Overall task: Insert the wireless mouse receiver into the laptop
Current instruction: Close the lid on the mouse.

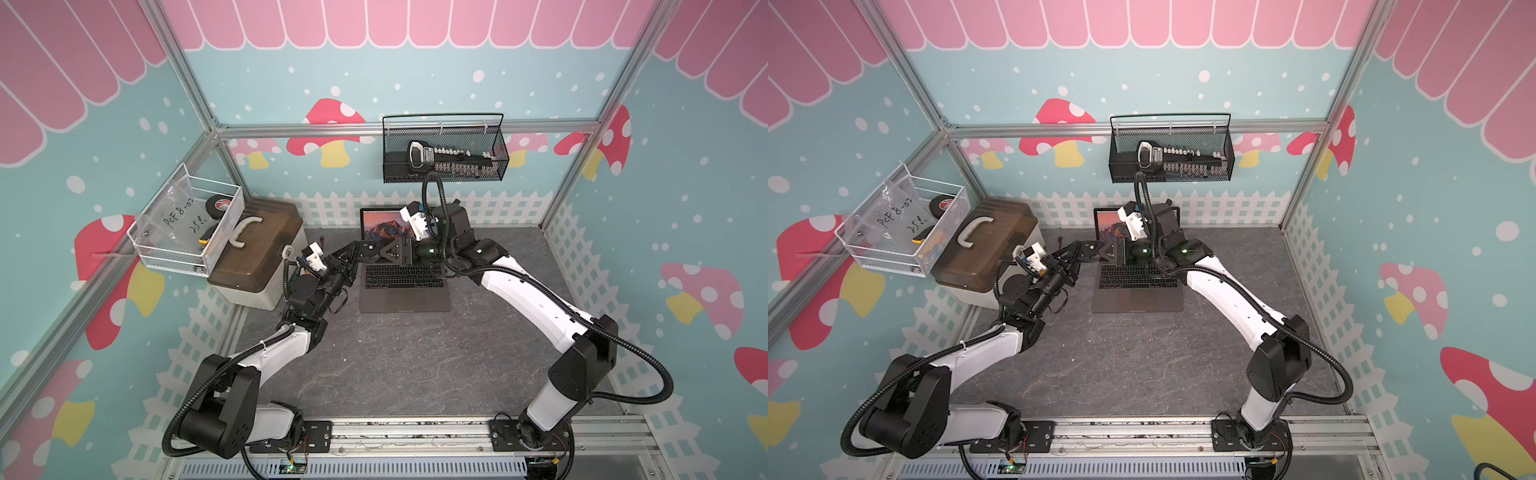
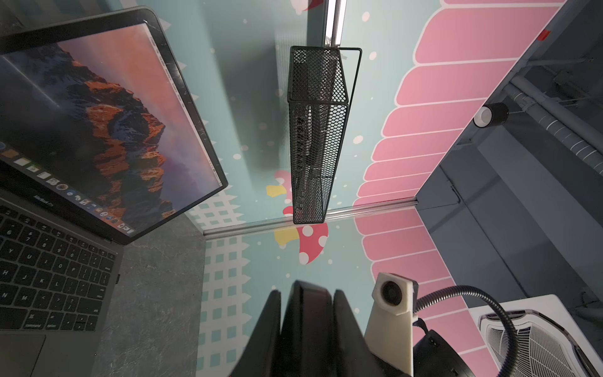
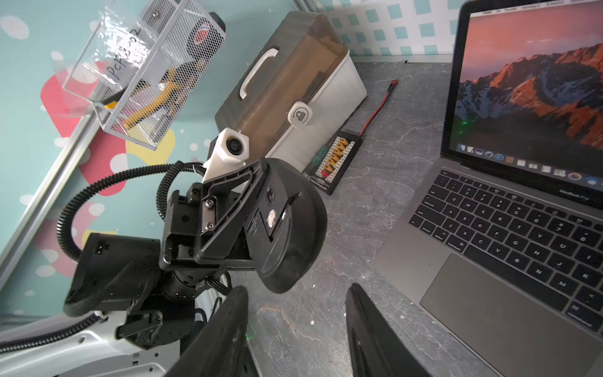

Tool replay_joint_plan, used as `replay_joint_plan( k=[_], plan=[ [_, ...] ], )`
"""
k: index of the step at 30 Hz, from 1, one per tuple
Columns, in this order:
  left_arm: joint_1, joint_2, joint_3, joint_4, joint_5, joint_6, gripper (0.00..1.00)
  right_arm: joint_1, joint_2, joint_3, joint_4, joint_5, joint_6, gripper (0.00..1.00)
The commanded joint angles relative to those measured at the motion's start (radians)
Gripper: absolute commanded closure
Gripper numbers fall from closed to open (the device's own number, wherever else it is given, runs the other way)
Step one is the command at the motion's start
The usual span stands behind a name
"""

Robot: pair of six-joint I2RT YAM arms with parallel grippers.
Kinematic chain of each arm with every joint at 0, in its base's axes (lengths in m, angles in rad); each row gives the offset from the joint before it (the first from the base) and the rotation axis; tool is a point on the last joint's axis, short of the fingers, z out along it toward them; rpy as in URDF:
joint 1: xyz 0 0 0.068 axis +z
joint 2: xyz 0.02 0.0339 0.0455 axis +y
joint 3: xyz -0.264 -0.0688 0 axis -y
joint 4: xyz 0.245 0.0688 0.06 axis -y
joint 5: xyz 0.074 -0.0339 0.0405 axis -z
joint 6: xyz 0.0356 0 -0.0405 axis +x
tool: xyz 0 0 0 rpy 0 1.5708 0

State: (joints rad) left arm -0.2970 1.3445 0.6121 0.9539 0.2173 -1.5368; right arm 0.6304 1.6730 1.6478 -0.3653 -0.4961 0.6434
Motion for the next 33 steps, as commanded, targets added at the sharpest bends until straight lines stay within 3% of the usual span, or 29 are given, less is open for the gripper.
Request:
replay_joint_plan(
  k=[1, 4, 8, 10, 20, 33],
  plan=[
    [0.007, -0.005, -0.012, 0.021, 0.011, 0.016, 1.00, 0.009, -0.056, -0.035, 0.075, -0.003, 0.001, 0.57],
    [0.009, -0.003, -0.014, 0.027, 0.013, 0.015, 1.00, 0.009, -0.081, -0.060, 0.084, 0.024, -0.012, 0.67],
    [0.009, -0.001, -0.012, 0.028, 0.014, 0.015, 1.00, 0.008, -0.108, -0.108, 0.106, 0.034, -0.032, 0.92],
    [0.009, -0.002, -0.011, 0.029, 0.014, 0.015, 1.00, 0.009, -0.109, -0.123, 0.120, 0.032, -0.036, 1.00],
    [0.009, -0.014, -0.012, 0.013, 0.017, 0.023, 1.00, 0.016, -0.050, -0.127, 0.192, 0.007, -0.120, 1.00],
    [0.009, -0.014, -0.013, 0.013, 0.018, 0.024, 1.00, 0.019, -0.019, -0.095, 0.195, -0.004, -0.116, 1.00]
  ],
)
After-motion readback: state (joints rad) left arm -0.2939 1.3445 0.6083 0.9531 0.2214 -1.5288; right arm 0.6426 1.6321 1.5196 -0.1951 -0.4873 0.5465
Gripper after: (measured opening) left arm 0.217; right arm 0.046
